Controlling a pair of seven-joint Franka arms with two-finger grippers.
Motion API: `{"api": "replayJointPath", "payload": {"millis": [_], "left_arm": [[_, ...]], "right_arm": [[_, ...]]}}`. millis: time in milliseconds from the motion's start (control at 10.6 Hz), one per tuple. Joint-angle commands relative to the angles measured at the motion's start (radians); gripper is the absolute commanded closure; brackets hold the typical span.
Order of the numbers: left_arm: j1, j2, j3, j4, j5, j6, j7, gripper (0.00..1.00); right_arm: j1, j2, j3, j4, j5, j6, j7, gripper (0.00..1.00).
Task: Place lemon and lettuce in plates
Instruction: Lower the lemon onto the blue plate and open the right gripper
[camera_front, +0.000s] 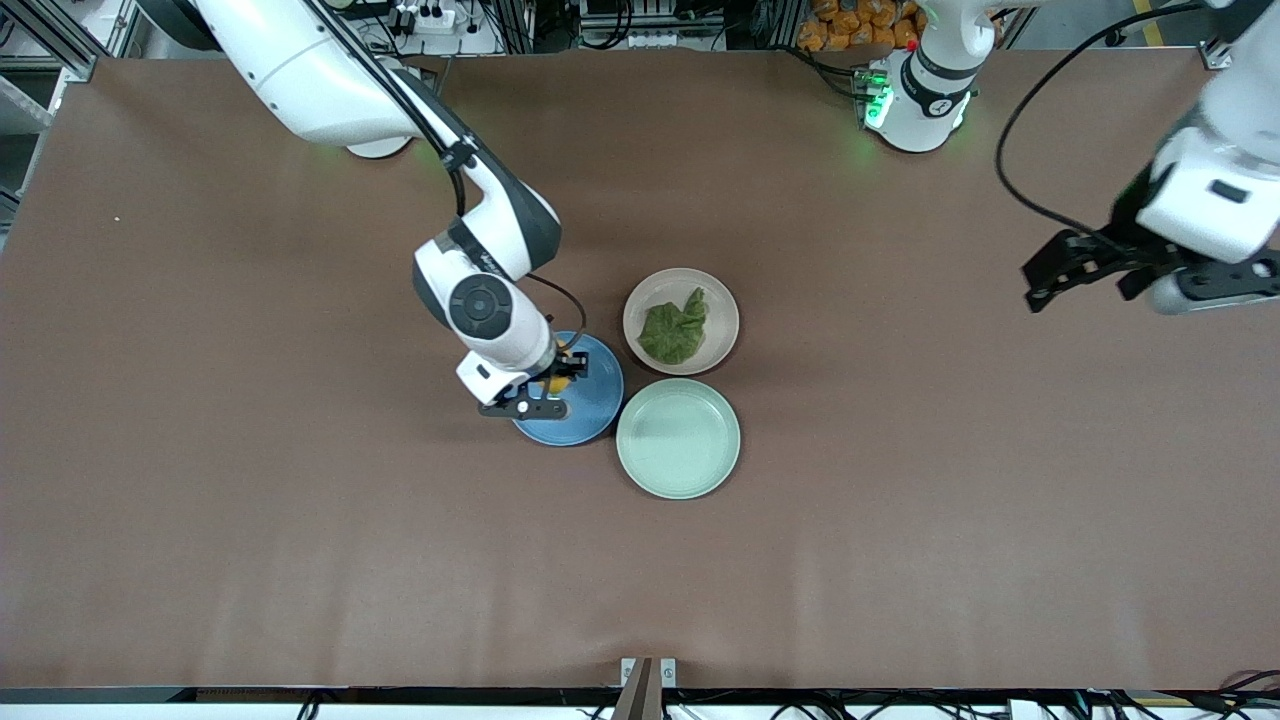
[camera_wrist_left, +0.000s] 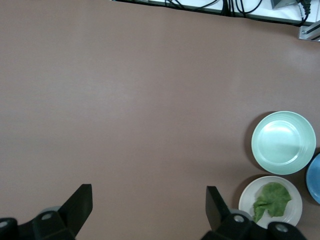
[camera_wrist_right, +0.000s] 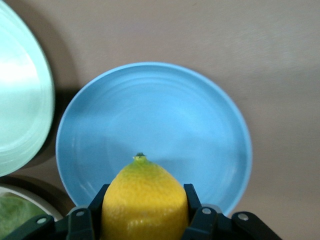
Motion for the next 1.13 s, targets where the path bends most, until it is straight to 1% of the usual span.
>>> {"api": "replayJointPath", "payload": {"millis": [0,188,283,471,565,659,754,848,1036], "left_arm": [[-0.012,-0.035,0.054,-0.025,-0.03,-0.049,0.097,0.0],[-0.012,-0.037,0.059,-0.025,-0.03,-0.069,0.108,0.0],[-0.012,-0.038,0.059,-0.028,-0.03,-0.083,0.117,0.0],[-0.009,-0.048,0.06,-0.039,-0.03,-0.086,0.119,0.0],[-0.009,-0.054,0.063,-0.04,-0.027,-0.086,0.12,0.0],[-0.011,-0.054,0.082,-0.04,-0.027,-0.086,0.126,0.0],[-0.011,-0.055,0.088,-0.04,-0.027,-0.086,0.139,0.0],[-0.009,-0.057,0.094,-0.04,-0.027,-0.086,0.154,0.0],[-0.009,-0.057,0.1,-0.04,-0.027,-0.086,0.159,0.0]], "right_arm": [[-0.002,0.046,0.007,0.059,-0.042,0.006,0.033,0.93],[-0.007,0.058,0.004,0.059,-0.051,0.021,0.027,0.78],[-0.013,0.067,0.004,0.059,-0.068,0.023,0.024,0.62],[-0.011,0.098,0.004,0.062,-0.121,0.035,0.032,0.46],[-0.014,0.096,0.004,0.062,-0.117,0.056,0.032,0.35],[-0.022,0.092,0.004,0.063,-0.116,0.058,0.024,0.23],[-0.025,0.086,0.004,0.063,-0.116,0.058,0.02,0.04],[-0.031,0.073,0.006,0.063,-0.117,0.055,0.008,0.0],[-0.069,0.019,0.009,0.062,-0.112,0.04,-0.041,0.0]]}}
